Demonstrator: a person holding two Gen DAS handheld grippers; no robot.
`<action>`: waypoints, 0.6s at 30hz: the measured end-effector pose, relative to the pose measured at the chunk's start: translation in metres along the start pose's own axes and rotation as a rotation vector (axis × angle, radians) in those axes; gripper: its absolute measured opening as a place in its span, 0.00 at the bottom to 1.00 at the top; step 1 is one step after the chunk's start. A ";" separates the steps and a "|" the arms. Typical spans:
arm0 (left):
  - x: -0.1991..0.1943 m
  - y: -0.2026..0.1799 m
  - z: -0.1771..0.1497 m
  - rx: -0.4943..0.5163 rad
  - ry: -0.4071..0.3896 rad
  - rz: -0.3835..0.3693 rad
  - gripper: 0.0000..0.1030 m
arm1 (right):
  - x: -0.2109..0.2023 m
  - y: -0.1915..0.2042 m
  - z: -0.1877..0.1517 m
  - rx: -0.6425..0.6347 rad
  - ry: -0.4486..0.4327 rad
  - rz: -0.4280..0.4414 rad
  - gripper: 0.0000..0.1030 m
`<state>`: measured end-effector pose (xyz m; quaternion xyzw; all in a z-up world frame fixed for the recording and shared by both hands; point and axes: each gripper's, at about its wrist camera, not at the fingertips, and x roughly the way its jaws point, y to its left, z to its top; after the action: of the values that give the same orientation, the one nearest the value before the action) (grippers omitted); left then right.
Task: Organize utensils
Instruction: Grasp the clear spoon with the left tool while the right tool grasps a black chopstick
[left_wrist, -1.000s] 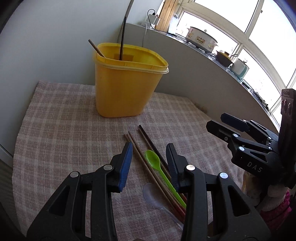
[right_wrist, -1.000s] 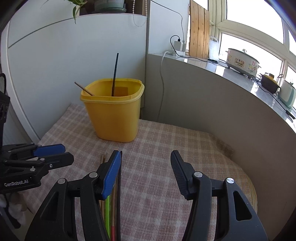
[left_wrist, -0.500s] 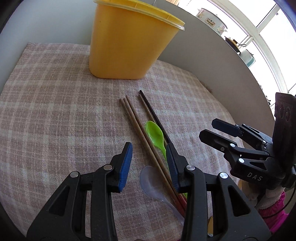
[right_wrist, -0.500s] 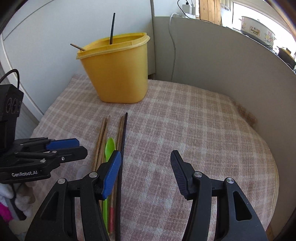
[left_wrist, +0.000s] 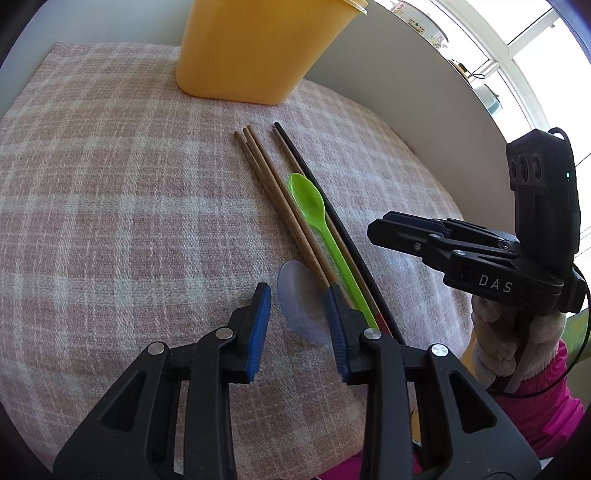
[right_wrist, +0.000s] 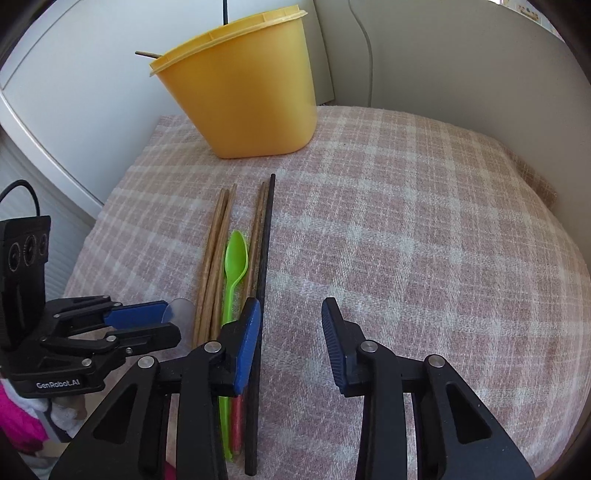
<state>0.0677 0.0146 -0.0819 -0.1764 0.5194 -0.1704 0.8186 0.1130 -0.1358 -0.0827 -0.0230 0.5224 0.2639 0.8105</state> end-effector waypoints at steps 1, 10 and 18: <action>0.001 0.000 0.000 0.000 -0.001 0.000 0.25 | 0.002 0.001 0.001 -0.001 0.007 0.006 0.31; 0.006 0.001 0.004 0.005 -0.018 -0.001 0.08 | 0.021 0.007 0.012 -0.002 0.057 0.005 0.17; 0.012 0.004 0.009 -0.002 -0.035 -0.005 0.05 | 0.033 0.019 0.023 -0.035 0.084 -0.022 0.15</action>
<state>0.0815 0.0132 -0.0895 -0.1813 0.5047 -0.1687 0.8270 0.1344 -0.0991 -0.0958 -0.0541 0.5508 0.2631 0.7903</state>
